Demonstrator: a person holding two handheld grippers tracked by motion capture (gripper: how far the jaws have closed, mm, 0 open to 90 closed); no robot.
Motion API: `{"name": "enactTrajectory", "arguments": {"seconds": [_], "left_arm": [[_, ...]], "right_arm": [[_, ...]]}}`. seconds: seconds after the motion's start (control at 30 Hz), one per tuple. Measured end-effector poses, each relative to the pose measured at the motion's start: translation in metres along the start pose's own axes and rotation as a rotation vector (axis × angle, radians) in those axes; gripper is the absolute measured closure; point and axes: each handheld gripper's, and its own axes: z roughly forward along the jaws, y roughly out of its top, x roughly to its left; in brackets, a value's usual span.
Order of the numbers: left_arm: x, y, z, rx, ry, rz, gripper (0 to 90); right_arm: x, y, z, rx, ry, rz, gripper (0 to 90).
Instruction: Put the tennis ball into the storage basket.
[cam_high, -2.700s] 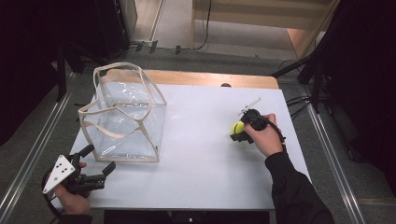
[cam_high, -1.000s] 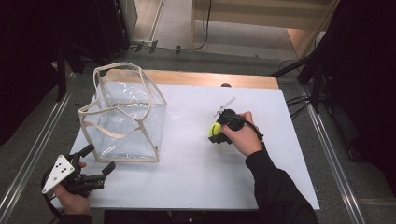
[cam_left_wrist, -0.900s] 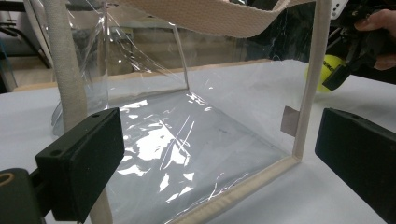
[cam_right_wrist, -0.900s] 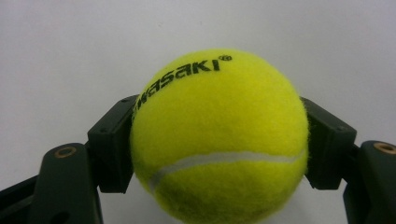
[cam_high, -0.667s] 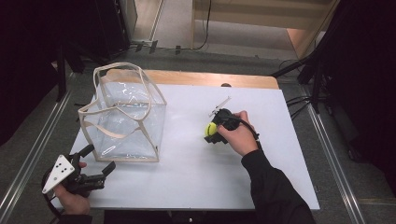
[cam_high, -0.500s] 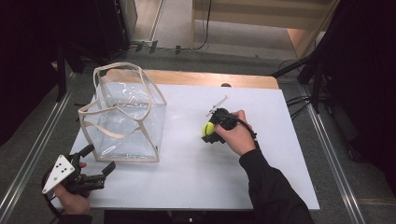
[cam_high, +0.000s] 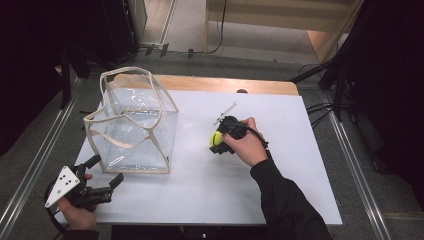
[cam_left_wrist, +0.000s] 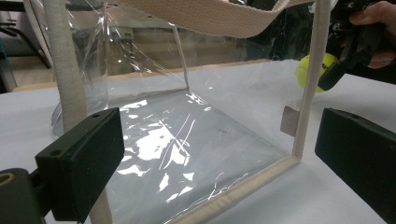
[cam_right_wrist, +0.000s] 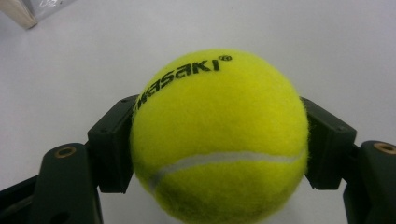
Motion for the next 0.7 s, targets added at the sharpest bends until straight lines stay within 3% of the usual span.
{"name": "enactTrajectory", "arguments": {"seconds": [0.7], "left_arm": [[0.000,0.000,0.000,0.000,-0.002,-0.001,1.3]], "right_arm": [[0.017,0.019,0.010,-0.004,0.029,-0.035,24.1]]}}
